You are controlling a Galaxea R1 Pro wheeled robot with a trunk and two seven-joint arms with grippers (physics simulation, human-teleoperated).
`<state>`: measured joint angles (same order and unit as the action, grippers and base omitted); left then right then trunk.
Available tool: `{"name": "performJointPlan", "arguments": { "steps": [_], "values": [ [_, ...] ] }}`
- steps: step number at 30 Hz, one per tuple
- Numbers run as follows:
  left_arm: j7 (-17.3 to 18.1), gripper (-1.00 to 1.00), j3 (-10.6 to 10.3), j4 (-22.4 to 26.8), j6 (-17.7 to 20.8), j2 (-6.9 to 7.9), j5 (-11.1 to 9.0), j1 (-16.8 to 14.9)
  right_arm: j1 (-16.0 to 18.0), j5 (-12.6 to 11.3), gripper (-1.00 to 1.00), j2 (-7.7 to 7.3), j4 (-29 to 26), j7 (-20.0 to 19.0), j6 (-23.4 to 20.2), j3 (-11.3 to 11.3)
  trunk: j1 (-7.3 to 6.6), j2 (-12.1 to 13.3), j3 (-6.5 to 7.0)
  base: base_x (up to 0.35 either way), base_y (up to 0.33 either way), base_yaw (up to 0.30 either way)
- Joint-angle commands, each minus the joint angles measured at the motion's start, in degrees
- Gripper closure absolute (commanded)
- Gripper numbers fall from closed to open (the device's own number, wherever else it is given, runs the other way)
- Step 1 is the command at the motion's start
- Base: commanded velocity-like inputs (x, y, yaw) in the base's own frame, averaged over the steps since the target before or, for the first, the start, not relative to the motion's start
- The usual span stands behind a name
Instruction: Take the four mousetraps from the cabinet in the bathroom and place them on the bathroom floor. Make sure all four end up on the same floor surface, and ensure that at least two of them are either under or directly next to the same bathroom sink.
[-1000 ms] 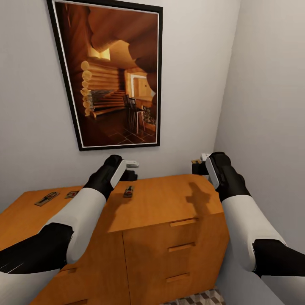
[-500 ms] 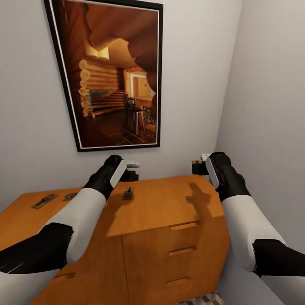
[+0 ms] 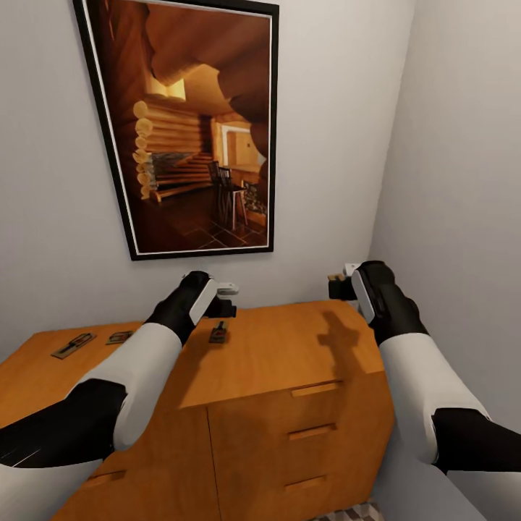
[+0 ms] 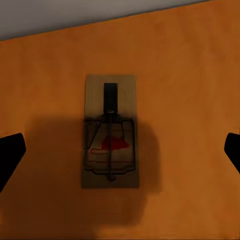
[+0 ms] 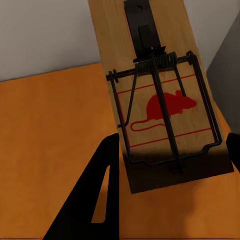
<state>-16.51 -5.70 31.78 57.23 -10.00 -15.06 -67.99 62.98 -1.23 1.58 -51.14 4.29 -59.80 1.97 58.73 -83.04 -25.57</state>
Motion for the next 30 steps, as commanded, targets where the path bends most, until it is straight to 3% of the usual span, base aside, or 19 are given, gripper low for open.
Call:
{"name": "performJointPlan", "arguments": {
  "steps": [1, 12, 30],
  "values": [
    [-0.5, -1.0, -0.1, -0.5, 0.2, 0.0, -0.5, 0.0, 0.0, -0.2, 1.0, 0.05, 0.3, 0.4, -0.2, 0.1, 0.0, 0.0, -0.07, 0.002, 0.0, 0.0],
    [-0.5, -1.0, 0.0, -6.4, 0.0, 0.0, -0.2, 0.0, 0.0, -0.2, 1.0, -0.3, 3.0, 0.5, -0.2, 0.1, 0.0, 0.0, -0.07, 0.0, 0.0, 0.0],
    [-2.3, -1.0, 0.2, -4.8, -1.3, 0.0, 0.1, 0.0, 0.0, -0.2, 1.0, -0.36, 3.2, 0.5, -0.2, 0.1, 0.0, 0.0, -0.07, 0.004, 0.0, 0.0]
  ]
}}
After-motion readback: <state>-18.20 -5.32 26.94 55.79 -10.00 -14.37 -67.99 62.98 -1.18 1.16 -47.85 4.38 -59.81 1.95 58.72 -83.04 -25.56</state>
